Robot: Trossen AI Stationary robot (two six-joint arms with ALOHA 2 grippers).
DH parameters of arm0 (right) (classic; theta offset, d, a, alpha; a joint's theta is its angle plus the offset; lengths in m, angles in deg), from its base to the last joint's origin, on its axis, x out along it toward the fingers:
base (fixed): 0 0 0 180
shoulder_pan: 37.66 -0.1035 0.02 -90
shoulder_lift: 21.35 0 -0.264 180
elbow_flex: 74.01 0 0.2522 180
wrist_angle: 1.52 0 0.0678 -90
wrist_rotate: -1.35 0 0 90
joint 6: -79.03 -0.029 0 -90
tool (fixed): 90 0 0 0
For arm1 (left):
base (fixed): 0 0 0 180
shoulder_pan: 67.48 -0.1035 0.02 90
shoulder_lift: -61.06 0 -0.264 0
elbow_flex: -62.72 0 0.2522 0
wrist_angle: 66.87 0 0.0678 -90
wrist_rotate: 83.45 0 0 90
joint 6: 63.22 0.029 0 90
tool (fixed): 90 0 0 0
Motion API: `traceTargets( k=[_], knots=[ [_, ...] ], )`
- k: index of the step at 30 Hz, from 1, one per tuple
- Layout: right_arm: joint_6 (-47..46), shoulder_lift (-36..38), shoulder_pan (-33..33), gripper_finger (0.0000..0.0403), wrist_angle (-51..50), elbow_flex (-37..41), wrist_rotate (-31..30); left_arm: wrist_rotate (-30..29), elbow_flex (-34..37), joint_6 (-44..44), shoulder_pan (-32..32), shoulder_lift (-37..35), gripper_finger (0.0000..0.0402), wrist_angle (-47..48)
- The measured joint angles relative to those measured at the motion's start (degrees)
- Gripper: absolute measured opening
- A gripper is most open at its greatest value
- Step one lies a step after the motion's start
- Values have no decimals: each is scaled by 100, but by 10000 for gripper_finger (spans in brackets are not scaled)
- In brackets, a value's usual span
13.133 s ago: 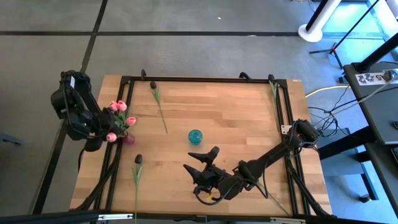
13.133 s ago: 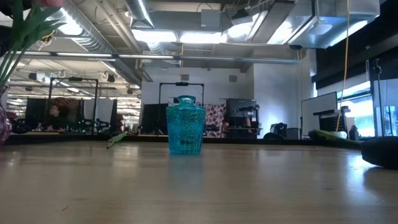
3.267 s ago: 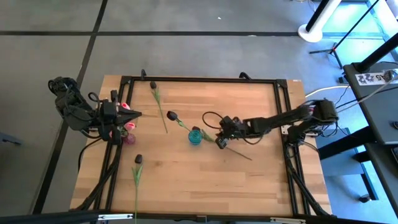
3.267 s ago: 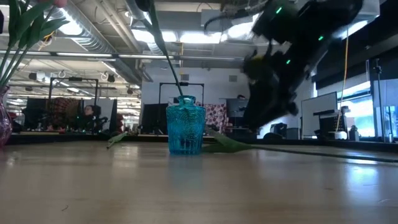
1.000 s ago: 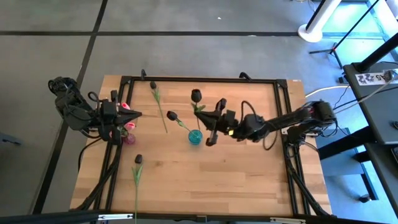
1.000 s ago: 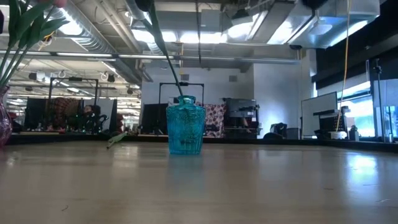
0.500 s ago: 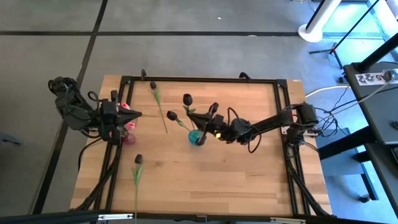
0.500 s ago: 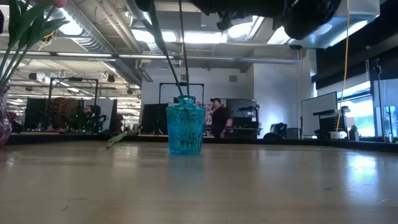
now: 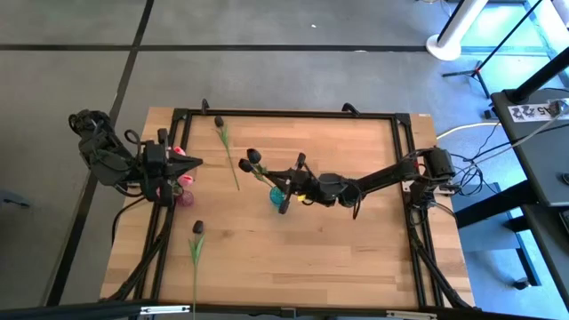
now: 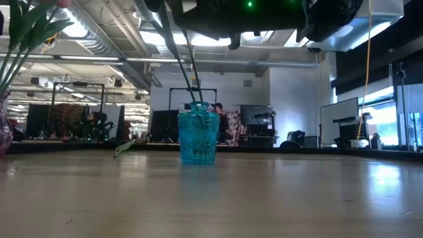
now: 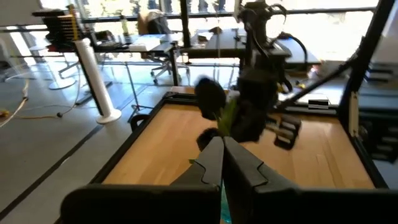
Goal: Sort flowers into vase by color
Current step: Put the top right black tulip into the blue vase, then put the top black tulip into the blue vase
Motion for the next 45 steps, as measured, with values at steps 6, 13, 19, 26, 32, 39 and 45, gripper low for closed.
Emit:
traceTargets(
  k=[6,13,19,26,32,39,45],
  knots=[
    [-17,100,-11,95,-287,0,-44,38,-103,87,-348,-37,45,-232],
    [690,404,-323,202,-48,0,-427,-361,-515,258,-1327,-44,98,-277],
    [1631,651,-769,249,460,0,-810,-503,-555,461,-2572,42,102,-534],
    [1934,769,-1076,253,574,0,-1154,306,-555,564,-4470,293,88,-606],
    [2003,769,-1207,253,529,0,-1469,1767,-555,711,-6128,788,79,-613],
    [2003,767,-1279,253,317,-2,-1795,3312,-555,922,-7703,1596,79,-793],
    [1965,763,-1327,253,156,-2,-1957,4228,-555,918,-8616,2353,79,-714]
  ],
)
